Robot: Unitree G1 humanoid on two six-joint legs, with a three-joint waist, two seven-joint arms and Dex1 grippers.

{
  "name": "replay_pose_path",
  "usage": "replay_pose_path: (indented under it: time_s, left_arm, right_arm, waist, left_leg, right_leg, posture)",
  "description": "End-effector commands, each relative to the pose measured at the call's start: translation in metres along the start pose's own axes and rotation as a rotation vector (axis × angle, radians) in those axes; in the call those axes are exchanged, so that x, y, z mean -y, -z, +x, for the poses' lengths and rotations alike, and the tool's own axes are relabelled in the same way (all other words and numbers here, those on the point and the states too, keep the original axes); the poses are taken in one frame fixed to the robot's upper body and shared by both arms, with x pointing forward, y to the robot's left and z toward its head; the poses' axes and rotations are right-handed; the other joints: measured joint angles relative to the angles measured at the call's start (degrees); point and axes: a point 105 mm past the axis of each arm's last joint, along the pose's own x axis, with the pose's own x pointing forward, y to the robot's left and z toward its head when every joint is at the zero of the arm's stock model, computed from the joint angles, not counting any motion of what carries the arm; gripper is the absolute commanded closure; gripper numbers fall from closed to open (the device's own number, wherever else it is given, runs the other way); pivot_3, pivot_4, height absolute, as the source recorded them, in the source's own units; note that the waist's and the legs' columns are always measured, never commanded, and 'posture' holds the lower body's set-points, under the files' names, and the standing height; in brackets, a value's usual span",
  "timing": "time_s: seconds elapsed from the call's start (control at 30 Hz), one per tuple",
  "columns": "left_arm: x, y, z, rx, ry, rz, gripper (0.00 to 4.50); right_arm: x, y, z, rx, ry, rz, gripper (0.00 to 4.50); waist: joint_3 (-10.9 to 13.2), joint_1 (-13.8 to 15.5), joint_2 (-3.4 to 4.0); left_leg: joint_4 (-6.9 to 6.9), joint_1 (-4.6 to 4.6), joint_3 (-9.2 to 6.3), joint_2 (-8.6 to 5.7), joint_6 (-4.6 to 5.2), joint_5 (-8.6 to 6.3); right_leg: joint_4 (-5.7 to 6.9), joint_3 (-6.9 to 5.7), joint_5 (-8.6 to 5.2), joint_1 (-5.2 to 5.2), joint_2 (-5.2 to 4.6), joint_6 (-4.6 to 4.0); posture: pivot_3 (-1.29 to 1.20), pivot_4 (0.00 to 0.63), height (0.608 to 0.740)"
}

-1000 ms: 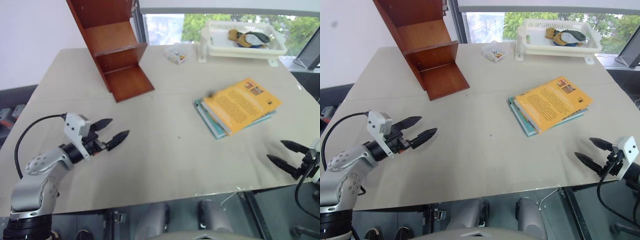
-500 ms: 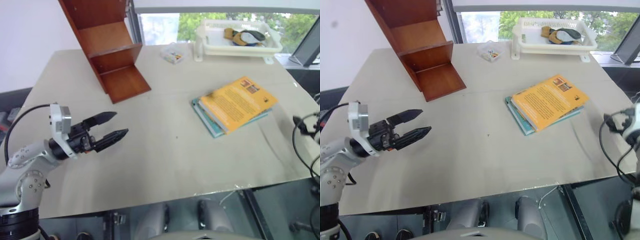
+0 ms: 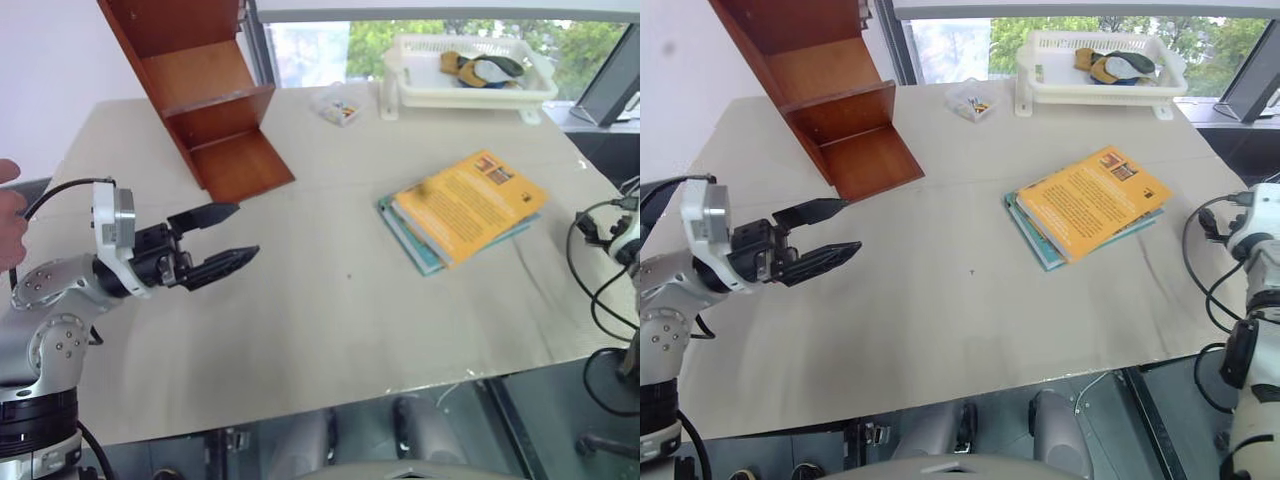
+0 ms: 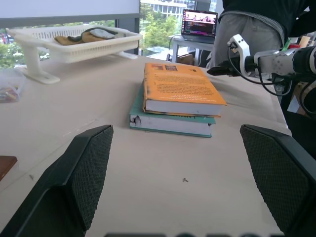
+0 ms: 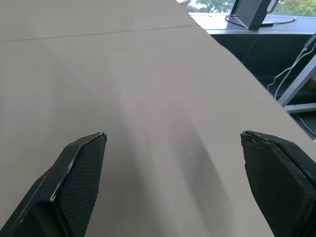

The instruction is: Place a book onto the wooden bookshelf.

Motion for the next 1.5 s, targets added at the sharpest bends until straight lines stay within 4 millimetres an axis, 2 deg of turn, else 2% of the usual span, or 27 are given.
replay_pose_path:
  time_s: [0.03, 0.27, 0.8, 1.13, 1.23, 1.33, 1.5]
  left_arm:
    - [0.006, -0.014, -0.006, 0.004, -0.016, 0.068, 0.05]
    - [0.009, -0.01, -0.012, 0.0, -0.056, 0.062, 0.05]
    - [0.005, -0.011, -0.01, 0.001, -0.057, 0.075, 0.05]
    - [0.006, -0.011, -0.01, 0.005, -0.067, 0.081, 0.05]
    - [0.007, -0.01, -0.009, 0.005, -0.066, 0.079, 0.05]
    - [0.008, -0.01, -0.009, 0.008, -0.065, 0.076, 0.05]
    - [0.009, -0.008, -0.008, 0.011, -0.066, 0.073, 0.05]
  right_arm:
    - [-0.007, -0.011, 0.004, 0.028, -0.014, -0.043, 0.05]
    - [-0.03, -0.002, 0.01, 0.003, -0.079, -0.079, 0.05]
    - [-0.092, -0.011, 0.026, 0.03, -0.246, -0.126, 0.05]
    - [-0.147, -0.022, 0.029, 0.082, -0.421, -0.167, 0.05]
    - [-0.154, -0.025, 0.03, 0.092, -0.441, -0.172, 0.05]
    - [-0.152, -0.025, 0.03, 0.094, -0.431, -0.19, 0.05]
    - [-0.12, -0.016, 0.03, 0.048, -0.3, -0.264, 0.05]
  waist:
    - [0.0, -0.1, 0.0]
    - [0.0, -0.2, 0.02]
    - [0.0, -0.3, 0.01]
    - [0.0, -0.7, 0.01]
    - [0.0, -0.5, 0.01]
    - [0.0, -0.3, 0.01]
    - [0.0, -0.2, 0.01]
  left_leg:
    - [0.0, 0.0, -0.01, 0.01, 0.02, -0.01]
    - [0.0, -0.07, 0.04, 0.01, -0.01, 0.0]
    - [0.0, -0.04, 0.06, 0.02, -0.05, 0.02]
    - [0.0, 0.03, 0.08, 0.05, -0.05, 0.02]
    - [0.0, 0.04, 0.05, 0.02, -0.06, 0.02]
    - [0.0, 0.03, 0.03, 0.01, -0.06, 0.02]
    - [0.0, 0.04, 0.03, -0.03, -0.07, 0.03]
  right_leg:
    - [0.01, -0.01, 0.0, -0.01, 0.0, 0.01]
    - [0.06, 0.06, 0.02, -0.15, 0.0, 0.03]
    - [0.09, 0.09, 0.03, -0.17, 0.01, 0.03]
    - [0.25, 0.11, 0.04, -0.18, 0.03, 0.02]
    - [0.4, 0.1, 0.03, -0.21, -0.02, 0.01]
    - [0.44, 0.08, 0.03, -0.24, -0.05, 0.01]
    - [0.49, 0.08, 0.03, -0.24, -0.1, 0.0]
  posture:
    - [0.0, 0.15, 0.74]
    - [0.0, 0.15, 0.74]
    - [0.0, 0.15, 0.74]
    - [0.0, 0.15, 0.74]
    - [0.0, 0.15, 0.74]
    - [0.0, 0.15, 0.74]
    - [0.0, 0.15, 0.74]
